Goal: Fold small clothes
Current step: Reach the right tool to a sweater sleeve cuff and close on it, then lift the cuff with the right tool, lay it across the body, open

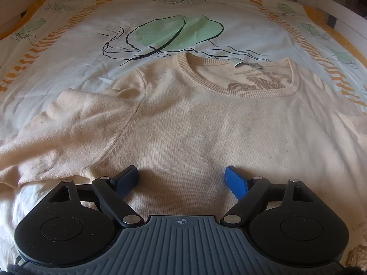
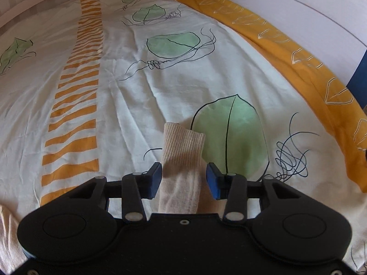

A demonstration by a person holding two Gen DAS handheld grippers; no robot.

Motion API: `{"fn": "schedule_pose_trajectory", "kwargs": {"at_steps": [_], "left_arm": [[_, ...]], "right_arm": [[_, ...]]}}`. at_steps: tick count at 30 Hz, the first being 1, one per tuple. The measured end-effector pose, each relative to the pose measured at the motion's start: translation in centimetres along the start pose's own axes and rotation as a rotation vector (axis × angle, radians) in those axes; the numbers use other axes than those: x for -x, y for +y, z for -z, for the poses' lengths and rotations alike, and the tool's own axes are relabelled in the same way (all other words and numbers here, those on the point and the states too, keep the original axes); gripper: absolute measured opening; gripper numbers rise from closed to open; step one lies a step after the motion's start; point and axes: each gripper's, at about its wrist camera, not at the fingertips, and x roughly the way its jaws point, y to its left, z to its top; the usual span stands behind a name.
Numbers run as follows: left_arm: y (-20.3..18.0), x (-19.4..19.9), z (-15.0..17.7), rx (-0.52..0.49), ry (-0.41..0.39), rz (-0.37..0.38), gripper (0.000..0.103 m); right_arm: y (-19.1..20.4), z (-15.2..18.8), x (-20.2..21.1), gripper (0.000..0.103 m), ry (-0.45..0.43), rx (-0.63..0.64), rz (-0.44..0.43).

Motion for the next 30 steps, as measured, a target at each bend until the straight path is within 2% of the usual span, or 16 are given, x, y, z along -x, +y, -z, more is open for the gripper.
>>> {"fn": "schedule_pose_trajectory", "kwargs": {"at_steps": [1,2,3,4,8,9,12,13,15,16,20,23,24,26,27,30], "left_arm": [[0.0,0.0,0.0,0.000,0.000,-0.001,0.083],[0.0,0.1,0.0,-0.001,0.000,-0.001,0.083],[0.0,0.1,0.0,-0.002,-0.001,-0.003,0.083],[0.0,0.0,-0.1,-0.002,0.000,-0.003,0.083],[0.2,0.0,-0.2,0.016,-0.003,0.004,0.084],[0.2,0.0,-0.2,0.021,-0.004,0.007,0.084],[0.1,0.0,-0.1,0.019,-0.010,0.003,0.084],[0.1,0.0,-0.1,0.017,-0.013,0.000,0.084],[-0.1,0.0,0.0,0.014,-0.018,-0.006,0.084],[-0.1,0.0,0.0,0.012,-0.020,-0.008,0.084],[-0.1,0.0,0.0,0.010,-0.019,-0.007,0.084],[0.0,0.0,-0.1,0.012,-0.018,-0.003,0.084],[0.0,0.0,-0.1,0.011,-0.018,-0.005,0.085],[-0.1,0.0,0.0,0.004,-0.022,-0.010,0.085],[-0.2,0.0,0.1,0.000,-0.025,-0.012,0.085],[-0.3,-0.1,0.1,-0.004,-0.028,-0.018,0.086]], "right_arm": [[0.0,-0.1,-0.4,0.051,0.020,-0.006,-0.005],[0.0,-0.1,-0.6,0.046,0.029,-0.018,-0.015],[-0.1,0.0,-0.5,0.019,0.024,-0.031,-0.043],[-0.3,0.0,-0.2,0.013,0.015,-0.046,-0.089],[0.5,-1.1,2.9,0.012,-0.070,0.006,-0.131],[0.5,-1.5,4.5,0.009,-0.118,0.010,-0.156],[-1.8,-1.7,10.2,0.009,-0.290,-0.067,-0.278],[-3.0,-1.3,11.7,0.009,-0.342,-0.083,-0.282],[-5.4,-0.1,12.9,0.009,-0.379,-0.112,-0.228],[-6.6,0.6,12.5,0.009,-0.356,-0.115,-0.187],[-10.7,3.7,7.7,0.009,-0.178,-0.100,0.047],[-13.2,5.7,4.4,0.009,-0.019,-0.118,0.180],[-13.8,6.2,3.7,0.009,0.019,-0.120,0.206],[-14.4,6.6,3.0,0.009,0.061,-0.105,0.201],[-14.5,6.6,3.1,0.010,0.057,-0.107,0.190],[-15.0,6.1,5.1,0.025,-0.035,-0.161,0.182]]}}
